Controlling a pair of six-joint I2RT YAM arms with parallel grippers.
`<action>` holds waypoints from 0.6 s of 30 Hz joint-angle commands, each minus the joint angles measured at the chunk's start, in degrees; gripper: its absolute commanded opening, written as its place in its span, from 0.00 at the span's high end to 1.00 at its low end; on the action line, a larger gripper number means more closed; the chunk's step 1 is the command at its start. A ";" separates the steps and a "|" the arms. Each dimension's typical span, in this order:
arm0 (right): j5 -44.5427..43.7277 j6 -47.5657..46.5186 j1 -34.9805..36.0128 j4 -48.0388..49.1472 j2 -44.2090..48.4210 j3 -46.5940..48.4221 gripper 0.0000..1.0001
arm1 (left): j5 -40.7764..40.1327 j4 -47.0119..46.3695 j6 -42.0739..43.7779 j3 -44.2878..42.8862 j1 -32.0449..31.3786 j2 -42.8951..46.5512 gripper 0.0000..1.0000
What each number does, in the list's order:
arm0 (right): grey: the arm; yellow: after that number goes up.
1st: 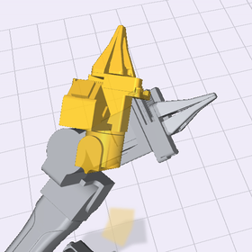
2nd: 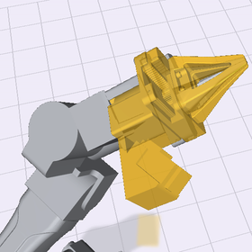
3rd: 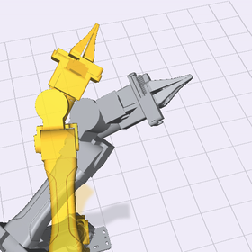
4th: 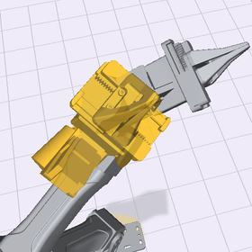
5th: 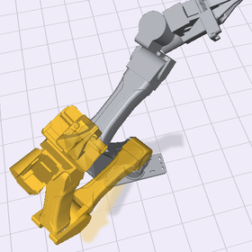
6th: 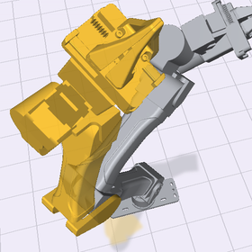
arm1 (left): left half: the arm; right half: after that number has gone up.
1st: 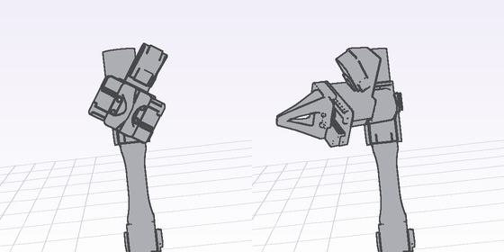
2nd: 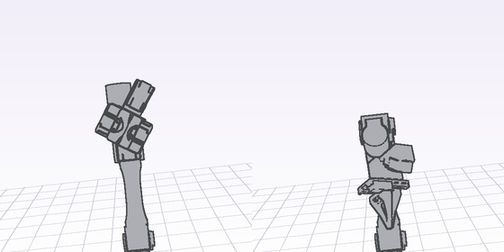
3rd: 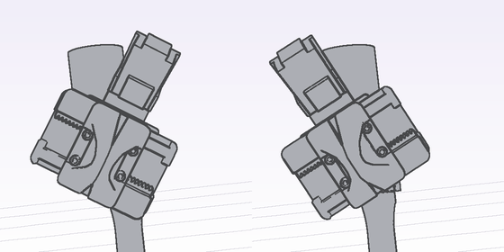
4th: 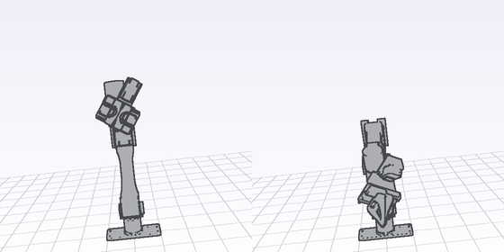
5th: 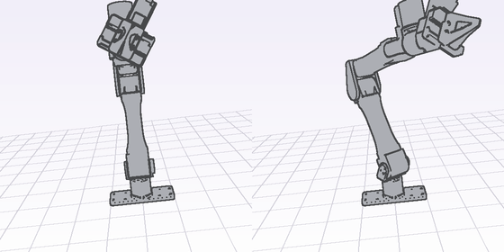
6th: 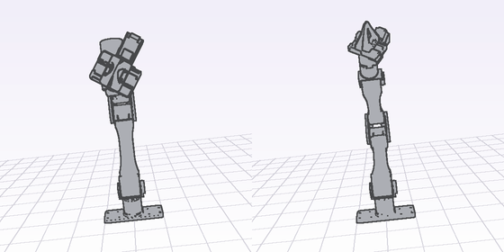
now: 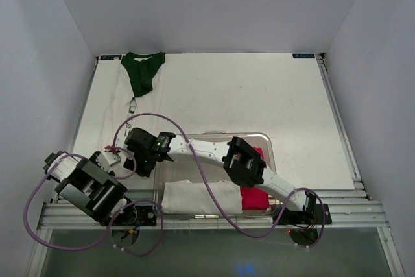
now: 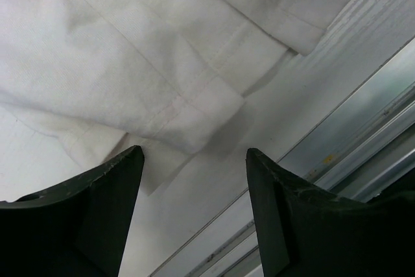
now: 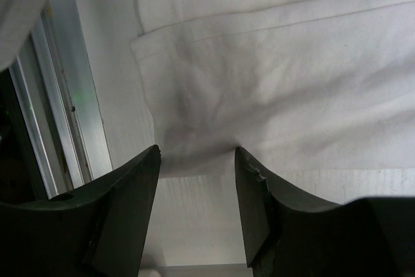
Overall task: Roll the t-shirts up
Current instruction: Roll the T-shirt to the center of the board.
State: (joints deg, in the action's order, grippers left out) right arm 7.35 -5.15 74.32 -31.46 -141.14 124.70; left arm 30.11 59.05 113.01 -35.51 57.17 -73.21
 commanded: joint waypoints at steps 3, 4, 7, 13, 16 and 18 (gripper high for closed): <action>0.47 -1.79 1.79 -3.43 2.89 -3.76 0.43 | 2.06 -4.11 32.80 1.14 -0.04 -0.79 0.35; -0.32 -1.97 1.70 -3.69 2.98 -4.29 0.44 | 2.15 -4.29 32.54 1.05 -0.04 -1.06 0.41; -0.76 -2.76 1.61 -5.01 3.67 -5.87 0.44 | 2.67 -4.38 31.66 0.27 -0.04 -2.28 0.61; 1.26 -4.96 1.88 -2.90 3.16 -3.34 0.43 | 3.55 -3.16 30.52 -1.23 -0.04 -3.78 0.80; 1.17 -4.70 2.23 -2.38 1.84 -0.44 0.42 | 3.64 -0.88 30.25 -1.93 -0.04 -4.13 0.87; 1.61 -6.01 2.84 -2.02 1.57 -0.69 0.42 | 4.25 0.19 30.16 -2.81 -0.04 -4.31 0.89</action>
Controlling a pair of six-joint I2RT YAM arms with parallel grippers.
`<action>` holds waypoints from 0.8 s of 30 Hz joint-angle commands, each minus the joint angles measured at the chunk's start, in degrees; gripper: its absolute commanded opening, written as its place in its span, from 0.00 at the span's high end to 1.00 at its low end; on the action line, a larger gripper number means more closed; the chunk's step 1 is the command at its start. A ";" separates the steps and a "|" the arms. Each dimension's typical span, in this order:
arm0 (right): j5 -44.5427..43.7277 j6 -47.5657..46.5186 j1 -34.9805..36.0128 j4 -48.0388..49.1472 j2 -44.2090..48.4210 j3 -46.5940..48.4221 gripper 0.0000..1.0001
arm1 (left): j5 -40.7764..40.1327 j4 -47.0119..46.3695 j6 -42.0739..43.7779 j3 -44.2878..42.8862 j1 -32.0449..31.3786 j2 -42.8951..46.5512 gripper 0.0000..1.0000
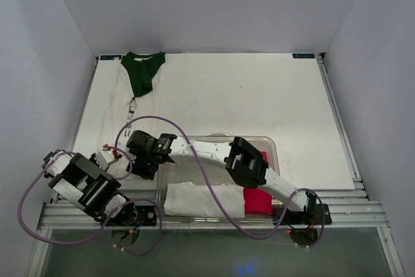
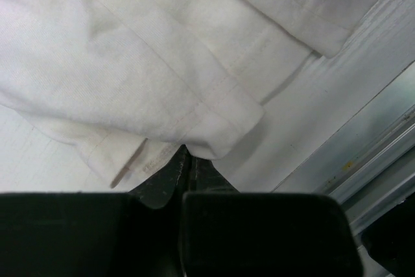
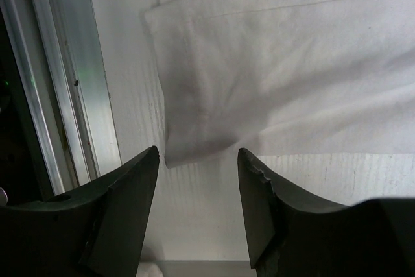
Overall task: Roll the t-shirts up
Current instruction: Roll the T-shirt to the center of the board.
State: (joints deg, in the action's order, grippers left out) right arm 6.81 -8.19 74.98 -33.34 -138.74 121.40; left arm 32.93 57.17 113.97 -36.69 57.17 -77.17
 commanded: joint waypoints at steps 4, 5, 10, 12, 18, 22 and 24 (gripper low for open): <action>4.34 -4.20 2.63 -0.58 -1.71 0.94 0.42 | 2.75 3.47 28.15 -3.04 -0.04 -0.79 0.91; 4.61 -4.47 2.63 -0.84 -1.80 0.85 0.42 | 3.02 3.74 27.89 -3.56 -0.04 -0.79 0.91; 0.76 -4.91 2.89 -2.34 -5.05 2.08 0.43 | 3.98 5.49 26.65 -4.80 0.05 -1.14 0.91; -1.26 -4.91 2.89 -2.34 -6.27 2.26 0.44 | 5.13 6.81 26.30 -5.58 0.05 -1.32 0.92; -5.67 -6.93 2.98 -2.17 -6.03 1.38 0.43 | 5.66 9.19 26.83 -6.21 0.05 -1.41 0.93; -6.02 -11.14 4.03 -0.67 -2.77 1.20 0.43 | 5.48 9.72 26.91 -5.41 0.05 -1.58 0.93; -6.10 -13.77 4.82 -0.24 0.29 0.16 0.43 | 5.39 10.07 27.00 -5.41 0.05 -1.85 0.93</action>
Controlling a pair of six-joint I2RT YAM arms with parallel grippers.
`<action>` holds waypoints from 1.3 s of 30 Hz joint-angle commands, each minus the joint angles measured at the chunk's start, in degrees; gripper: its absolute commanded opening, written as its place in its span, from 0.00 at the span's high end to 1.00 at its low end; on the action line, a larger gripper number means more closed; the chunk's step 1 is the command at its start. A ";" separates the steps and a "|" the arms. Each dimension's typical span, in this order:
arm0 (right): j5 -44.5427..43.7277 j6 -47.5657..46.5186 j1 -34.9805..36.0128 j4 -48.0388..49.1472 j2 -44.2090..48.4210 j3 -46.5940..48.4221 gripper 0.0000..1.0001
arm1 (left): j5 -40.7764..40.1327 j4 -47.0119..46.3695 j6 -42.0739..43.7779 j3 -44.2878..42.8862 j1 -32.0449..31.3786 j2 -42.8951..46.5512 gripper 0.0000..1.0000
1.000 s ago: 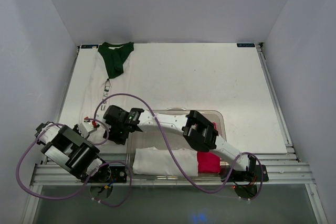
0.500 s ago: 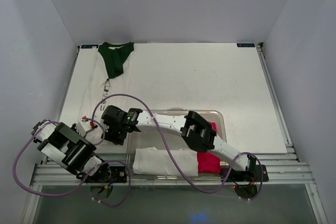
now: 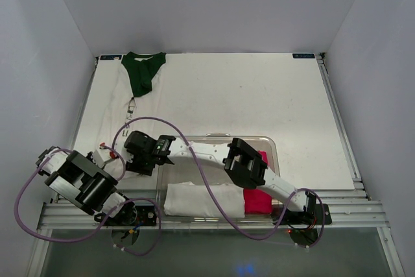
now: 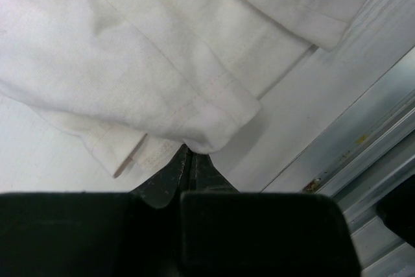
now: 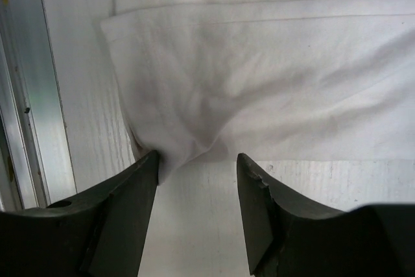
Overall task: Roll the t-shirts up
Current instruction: Roll the T-shirt to the center of the board.
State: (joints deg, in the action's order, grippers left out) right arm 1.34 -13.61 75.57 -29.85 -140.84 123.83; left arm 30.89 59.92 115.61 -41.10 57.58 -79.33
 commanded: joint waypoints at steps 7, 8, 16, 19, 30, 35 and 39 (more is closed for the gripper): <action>8.40 -16.09 4.67 -0.64 8.21 -10.80 0.42 | 8.21 7.23 23.96 -2.14 -0.37 -0.91 0.93; 9.19 -16.27 4.67 -1.26 7.69 -10.37 0.42 | 8.13 7.23 23.96 -2.14 -0.37 -1.00 0.93; 3.68 -11.71 4.94 2.68 2.49 -5.70 0.41 | 6.46 7.14 24.22 -1.96 -0.37 -1.53 0.92; 0.25 -12.58 4.85 3.56 2.41 -7.46 0.41 | 5.76 6.61 24.22 -2.58 -0.28 -1.88 0.93; 3.66 -11.88 4.76 4.01 0.56 -7.37 0.82 | 4.35 5.82 25.36 -4.07 -0.28 -2.14 0.96; 3.31 -11.45 4.41 4.01 1.35 -7.55 0.92 | 4.44 5.91 25.37 -4.42 -0.28 -1.79 1.00; 7.77 -6.80 2.39 4.01 2.14 -6.06 0.92 | 5.31 6.26 25.01 -5.82 -0.36 -1.71 1.00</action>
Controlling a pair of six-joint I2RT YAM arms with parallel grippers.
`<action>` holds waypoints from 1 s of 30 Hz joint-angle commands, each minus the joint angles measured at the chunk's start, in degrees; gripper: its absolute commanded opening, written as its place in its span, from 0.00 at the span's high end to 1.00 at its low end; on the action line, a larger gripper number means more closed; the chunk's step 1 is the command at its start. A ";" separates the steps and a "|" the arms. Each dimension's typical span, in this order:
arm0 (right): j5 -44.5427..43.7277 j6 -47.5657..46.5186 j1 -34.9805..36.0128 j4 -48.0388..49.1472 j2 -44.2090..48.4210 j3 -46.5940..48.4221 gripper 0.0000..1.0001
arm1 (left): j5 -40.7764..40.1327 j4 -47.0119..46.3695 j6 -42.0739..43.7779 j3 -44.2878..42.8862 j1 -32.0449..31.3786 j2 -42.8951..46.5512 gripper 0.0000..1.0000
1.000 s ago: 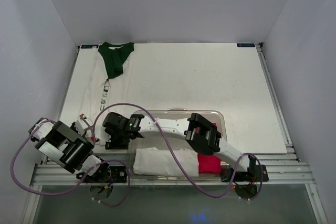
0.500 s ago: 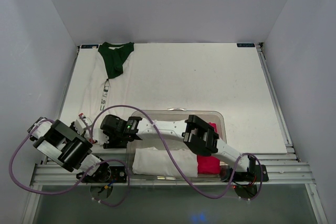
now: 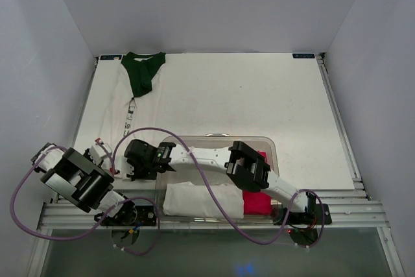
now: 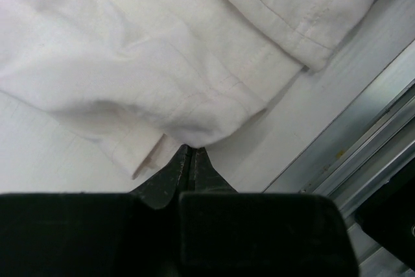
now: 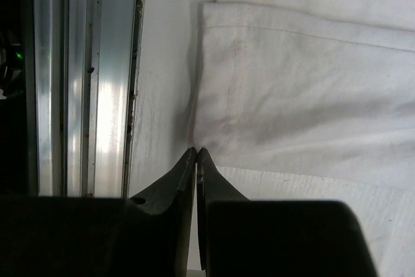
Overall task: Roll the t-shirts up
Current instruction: Roll the T-shirt to the center of the board.
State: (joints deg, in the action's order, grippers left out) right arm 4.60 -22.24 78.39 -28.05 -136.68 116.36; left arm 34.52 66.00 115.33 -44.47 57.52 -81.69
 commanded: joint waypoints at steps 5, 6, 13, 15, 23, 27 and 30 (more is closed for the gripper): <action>7.00 7.64 -4.65 3.35 -1.13 3.70 0.92 | 3.97 0.27 25.91 -4.92 -0.30 0.57 1.00; 7.52 8.95 -4.91 3.70 -1.13 3.96 0.92 | 4.15 0.10 26.78 -5.19 -0.21 0.48 1.00; 10.69 15.20 -7.46 5.99 -1.39 4.14 0.92 | 3.62 0.01 26.97 -6.42 -0.30 -0.05 1.00; 11.48 16.52 -8.07 5.99 -1.48 4.49 0.92 | 4.06 0.10 27.05 -6.86 -0.82 -0.40 1.00; 11.04 21.01 -10.63 7.66 -1.48 4.58 0.92 | 2.48 -1.04 17.94 -9.41 -9.52 -2.77 1.00; 11.04 24.25 -11.24 7.66 -1.92 4.58 0.92 | -0.58 -3.59 15.72 -10.99 -14.70 -3.91 1.00; 10.87 28.37 -13.17 7.66 -2.01 4.67 0.92 | -2.96 -5.00 16.50 -12.48 -15.33 -6.02 1.00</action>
State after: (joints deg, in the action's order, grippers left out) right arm 15.18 1.17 66.67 -22.20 -137.53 118.45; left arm 33.54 63.16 113.97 -54.46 42.65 -86.78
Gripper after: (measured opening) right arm 0.078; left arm 0.088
